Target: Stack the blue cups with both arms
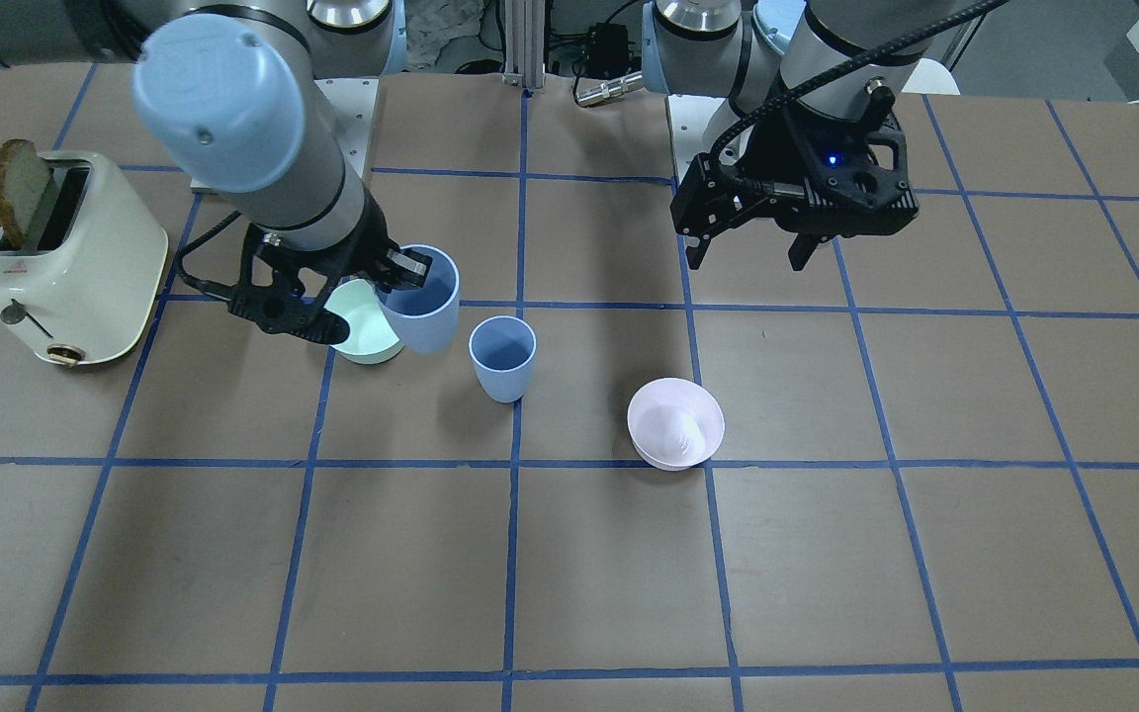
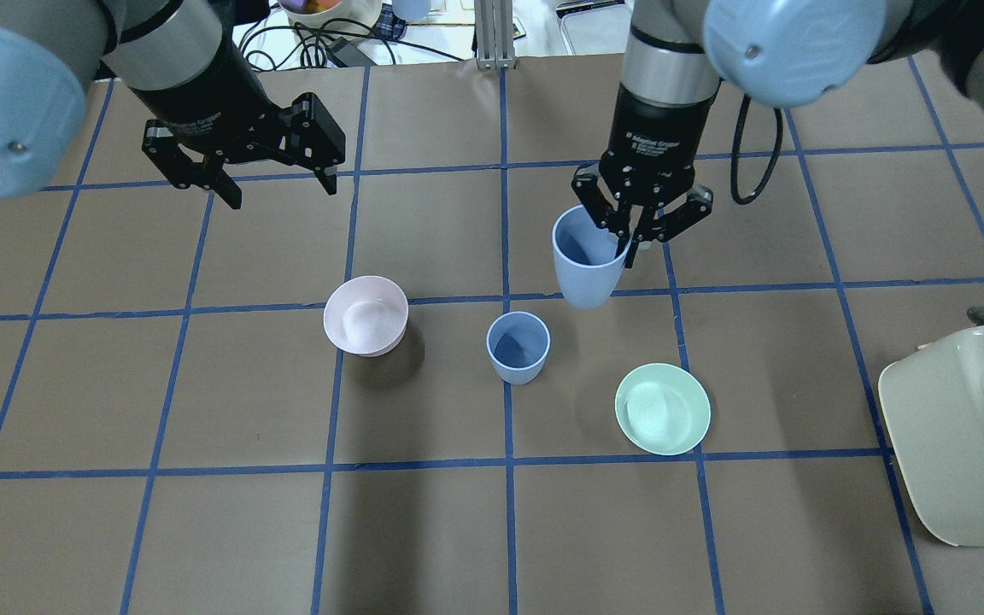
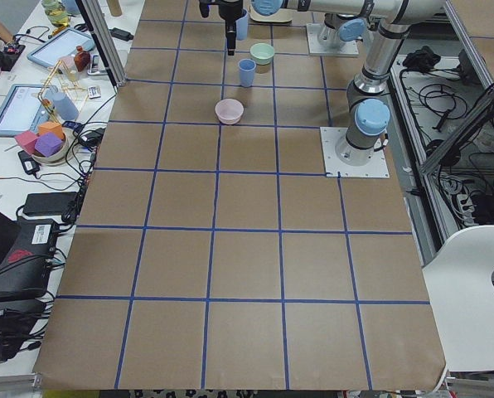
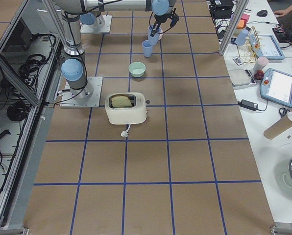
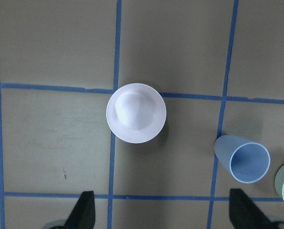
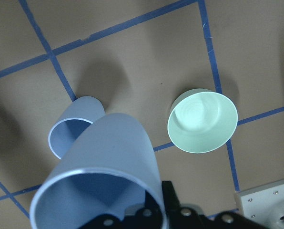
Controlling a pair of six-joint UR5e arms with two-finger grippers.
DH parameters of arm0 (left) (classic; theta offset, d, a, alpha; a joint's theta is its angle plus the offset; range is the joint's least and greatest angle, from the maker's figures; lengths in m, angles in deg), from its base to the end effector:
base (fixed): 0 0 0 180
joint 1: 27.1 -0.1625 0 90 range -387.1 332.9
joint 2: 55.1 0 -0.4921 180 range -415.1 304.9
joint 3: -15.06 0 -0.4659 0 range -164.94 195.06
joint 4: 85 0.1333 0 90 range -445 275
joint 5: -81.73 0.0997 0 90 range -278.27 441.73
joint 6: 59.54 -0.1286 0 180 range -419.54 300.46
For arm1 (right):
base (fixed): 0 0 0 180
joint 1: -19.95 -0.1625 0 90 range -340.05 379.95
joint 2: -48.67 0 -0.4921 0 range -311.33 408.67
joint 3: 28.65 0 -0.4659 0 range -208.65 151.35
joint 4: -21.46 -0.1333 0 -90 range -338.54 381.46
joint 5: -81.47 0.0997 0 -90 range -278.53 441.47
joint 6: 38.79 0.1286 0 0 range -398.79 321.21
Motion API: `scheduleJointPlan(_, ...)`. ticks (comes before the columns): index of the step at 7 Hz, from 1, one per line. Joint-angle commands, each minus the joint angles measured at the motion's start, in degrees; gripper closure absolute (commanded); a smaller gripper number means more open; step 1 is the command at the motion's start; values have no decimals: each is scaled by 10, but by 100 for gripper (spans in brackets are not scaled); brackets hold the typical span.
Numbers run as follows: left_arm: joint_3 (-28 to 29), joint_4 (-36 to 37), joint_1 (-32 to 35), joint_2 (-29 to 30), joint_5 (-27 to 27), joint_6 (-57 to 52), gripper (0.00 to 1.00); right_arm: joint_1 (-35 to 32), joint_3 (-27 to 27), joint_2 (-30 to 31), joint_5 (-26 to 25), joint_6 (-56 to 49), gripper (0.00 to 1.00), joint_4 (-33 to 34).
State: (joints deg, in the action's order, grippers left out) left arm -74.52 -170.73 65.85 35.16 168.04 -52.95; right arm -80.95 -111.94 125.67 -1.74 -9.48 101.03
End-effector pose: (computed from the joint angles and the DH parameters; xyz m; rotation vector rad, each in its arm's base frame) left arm -0.1711 -0.5694 0.5356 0.0937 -3.0676 0.1101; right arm 0.2654 -0.5930 0.4400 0.5213 3.0485 0.4899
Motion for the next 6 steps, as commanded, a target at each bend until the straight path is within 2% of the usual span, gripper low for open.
scheduleJointPlan(1,-24,40,-9,-19,5,-12,0,-30,-44,0,8,43,100,60)
scheduleJointPlan(3,-29,40,-8,-24,10,-12,0,-45,-66,-5,16,54,100,128)
scheduleJointPlan(6,-27,41,-8,-25,21,-12,0,-47,-70,-7,43,54,100,124)
